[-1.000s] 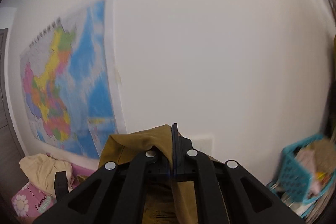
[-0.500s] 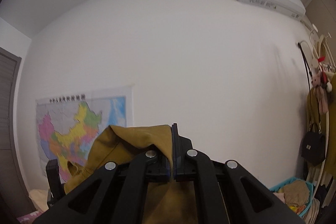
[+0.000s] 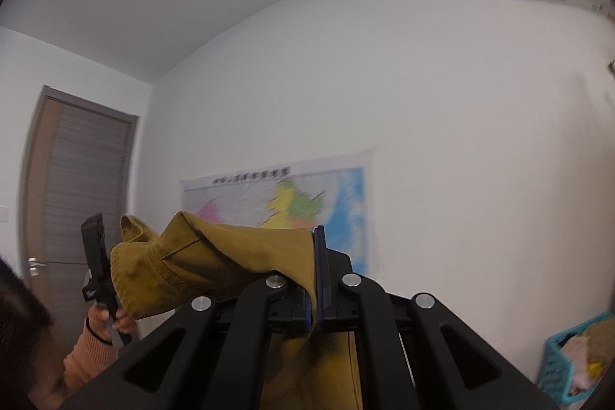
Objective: Fold large clothes
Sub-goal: 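Lift the brown shirt high with both grippers and shake it open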
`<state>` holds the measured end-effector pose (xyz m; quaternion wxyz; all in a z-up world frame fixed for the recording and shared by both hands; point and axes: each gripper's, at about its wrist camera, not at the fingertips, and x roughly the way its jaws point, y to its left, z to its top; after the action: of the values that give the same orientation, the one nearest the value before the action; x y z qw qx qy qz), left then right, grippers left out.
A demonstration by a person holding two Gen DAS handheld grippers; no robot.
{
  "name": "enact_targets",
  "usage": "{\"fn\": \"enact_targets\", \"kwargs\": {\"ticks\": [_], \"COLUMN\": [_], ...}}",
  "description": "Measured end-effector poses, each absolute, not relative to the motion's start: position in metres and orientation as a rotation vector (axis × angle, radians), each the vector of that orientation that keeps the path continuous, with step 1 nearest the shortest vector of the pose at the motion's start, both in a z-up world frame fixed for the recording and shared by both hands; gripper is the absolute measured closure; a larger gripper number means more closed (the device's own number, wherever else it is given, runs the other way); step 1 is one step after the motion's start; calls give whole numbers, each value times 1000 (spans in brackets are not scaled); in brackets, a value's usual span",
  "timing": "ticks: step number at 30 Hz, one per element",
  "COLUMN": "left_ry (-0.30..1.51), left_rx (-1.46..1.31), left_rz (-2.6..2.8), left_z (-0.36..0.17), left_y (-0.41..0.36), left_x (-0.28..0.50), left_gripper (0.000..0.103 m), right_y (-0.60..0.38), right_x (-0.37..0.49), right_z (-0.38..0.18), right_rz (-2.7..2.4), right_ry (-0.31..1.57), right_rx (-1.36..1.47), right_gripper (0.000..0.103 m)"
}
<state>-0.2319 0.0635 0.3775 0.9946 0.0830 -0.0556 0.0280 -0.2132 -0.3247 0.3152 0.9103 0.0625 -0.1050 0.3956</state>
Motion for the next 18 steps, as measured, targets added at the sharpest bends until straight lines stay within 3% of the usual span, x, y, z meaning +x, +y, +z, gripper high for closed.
{"fn": "enact_targets", "kwargs": {"ticks": [5,10,14,18], "left_ry": [-71,-101,-54,184], "left_rx": [211,274,228,130], "left_rz": [167,292,275,278], "left_z": [376,382,371,323], "left_y": [79,73,90,135], "left_x": [-320,-350,-314,-199], "left_gripper": [96,96,96,96], "right_y": [-298,-288,-261,-212], "right_x": [-243,-244,-178,-73], "right_z": [287,283,268,225], "right_rz": [918,974,982,927], "right_ry": [-208,-225,-99,166], "right_rx": [84,93,154,192], "right_gripper": [101,101,101,100]}}
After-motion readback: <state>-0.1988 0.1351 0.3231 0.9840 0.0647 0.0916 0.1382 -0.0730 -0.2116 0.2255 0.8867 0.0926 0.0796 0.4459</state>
